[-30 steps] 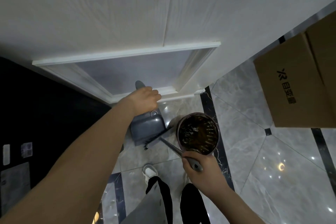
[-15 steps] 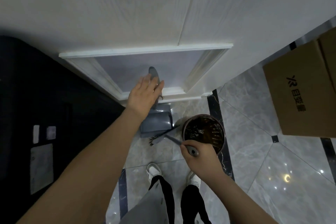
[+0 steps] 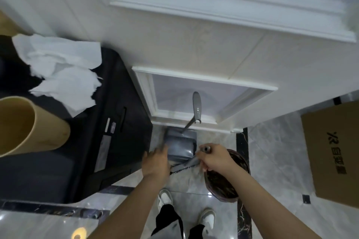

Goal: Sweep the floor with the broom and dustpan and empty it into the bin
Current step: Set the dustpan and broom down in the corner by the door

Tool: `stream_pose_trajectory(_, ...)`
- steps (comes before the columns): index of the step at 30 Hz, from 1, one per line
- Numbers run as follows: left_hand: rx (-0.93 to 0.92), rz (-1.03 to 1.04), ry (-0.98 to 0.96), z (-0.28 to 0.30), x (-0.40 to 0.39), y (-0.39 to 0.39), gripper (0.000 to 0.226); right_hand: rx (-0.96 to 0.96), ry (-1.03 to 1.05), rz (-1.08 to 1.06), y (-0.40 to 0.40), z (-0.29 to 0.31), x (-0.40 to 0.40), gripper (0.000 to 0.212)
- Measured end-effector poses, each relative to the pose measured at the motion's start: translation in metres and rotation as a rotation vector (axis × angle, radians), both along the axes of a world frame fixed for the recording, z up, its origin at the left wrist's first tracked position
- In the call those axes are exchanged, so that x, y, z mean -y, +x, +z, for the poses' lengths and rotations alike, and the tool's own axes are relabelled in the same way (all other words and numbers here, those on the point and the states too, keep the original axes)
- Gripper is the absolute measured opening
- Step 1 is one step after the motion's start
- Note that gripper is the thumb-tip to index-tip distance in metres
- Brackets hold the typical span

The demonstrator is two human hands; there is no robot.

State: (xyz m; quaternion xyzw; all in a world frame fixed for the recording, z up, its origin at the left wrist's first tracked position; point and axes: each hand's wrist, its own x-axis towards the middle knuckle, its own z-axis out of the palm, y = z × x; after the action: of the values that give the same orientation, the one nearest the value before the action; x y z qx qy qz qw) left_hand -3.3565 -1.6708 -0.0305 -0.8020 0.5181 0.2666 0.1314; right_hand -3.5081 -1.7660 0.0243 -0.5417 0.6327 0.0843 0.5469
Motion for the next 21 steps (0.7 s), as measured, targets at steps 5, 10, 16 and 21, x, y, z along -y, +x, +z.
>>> stream_pose_trajectory(5,-0.047,0.077,0.048,-0.009,-0.022,0.013,0.045,-0.123,-0.22,0.139,0.028,-0.015,0.008,0.048)
stream_pose_trajectory(10,-0.244,0.166,0.172,-0.028,-0.049,0.024,0.03,-0.209,-0.296,0.19,0.042,-0.02,0.019,0.041)
stream_pose_trajectory(16,-0.36,0.156,0.281,-0.043,-0.071,0.039,0.032,-0.156,-0.436,0.087,0.048,-0.021,0.037,0.025)
stream_pose_trajectory(21,-0.362,0.142,0.264,-0.048,-0.066,0.041,0.032,-0.164,-0.457,0.143,0.049,-0.023,0.046,0.026)
